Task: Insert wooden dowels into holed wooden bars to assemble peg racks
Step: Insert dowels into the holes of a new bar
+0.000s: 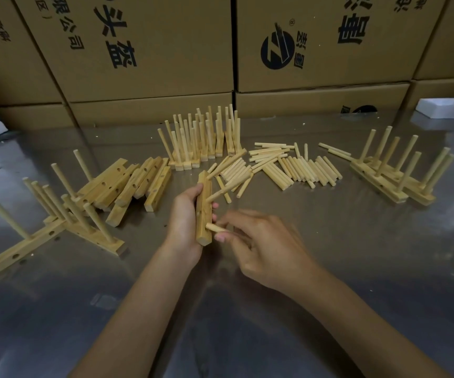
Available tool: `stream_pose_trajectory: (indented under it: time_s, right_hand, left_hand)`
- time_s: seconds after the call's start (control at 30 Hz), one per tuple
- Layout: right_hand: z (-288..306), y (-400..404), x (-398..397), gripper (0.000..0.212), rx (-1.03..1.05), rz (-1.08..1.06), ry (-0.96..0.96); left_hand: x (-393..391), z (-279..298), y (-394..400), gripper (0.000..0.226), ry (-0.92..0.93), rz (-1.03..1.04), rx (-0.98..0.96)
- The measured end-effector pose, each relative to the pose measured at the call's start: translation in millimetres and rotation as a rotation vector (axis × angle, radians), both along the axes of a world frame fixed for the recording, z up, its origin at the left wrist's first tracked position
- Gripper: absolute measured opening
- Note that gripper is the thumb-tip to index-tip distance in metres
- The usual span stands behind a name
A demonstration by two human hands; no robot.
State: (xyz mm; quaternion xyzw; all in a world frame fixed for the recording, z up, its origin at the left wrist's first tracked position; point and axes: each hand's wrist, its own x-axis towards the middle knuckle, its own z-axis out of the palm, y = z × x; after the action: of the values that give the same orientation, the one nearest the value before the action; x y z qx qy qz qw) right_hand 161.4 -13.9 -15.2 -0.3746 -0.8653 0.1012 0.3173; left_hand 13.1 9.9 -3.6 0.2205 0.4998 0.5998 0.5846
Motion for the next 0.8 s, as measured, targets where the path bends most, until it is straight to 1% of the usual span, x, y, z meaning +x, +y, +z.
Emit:
stream_pose_trajectory:
  time_s: [0.1, 0.17, 0.27, 0.43, 0.57, 0.7, 0.8]
  right_hand:
    - [7, -2, 3, 0.014, 0.053, -0.039, -0.036]
    - [10, -4, 3, 0.009, 0.076, -0.022, -0.061]
    - [13, -5, 2, 0.011, 0.116, 0.005, -0.088]
    - [15, -6, 2, 0.011, 0.116, 0.019, -0.084]
    - [13, -5, 0, 0.01, 0.014, 0.008, 0.035]
    - [10, -3, 0, 0.011, -0.014, -0.005, 0.052]
    - [9, -1, 1, 0.008, -0.099, -0.018, 0.148]
  left_hand:
    - [3, -1, 1, 0.029, 0.109, 0.035, -0.013]
    - [5, -2, 1, 0.032, 0.197, 0.046, 0.002]
    - [10, -4, -1, 0.038, 0.267, 0.049, 0.045]
    - [16, -6, -4, 0.037, 0.293, 0.069, 0.052]
    - [18, -8, -4, 0.037, 0.287, 0.105, 0.087]
    - [19, -11, -2, 0.038, 0.267, 0.121, 0.106]
    - [17, -12, 0, 0.039, 0.269, 0.137, 0.113]
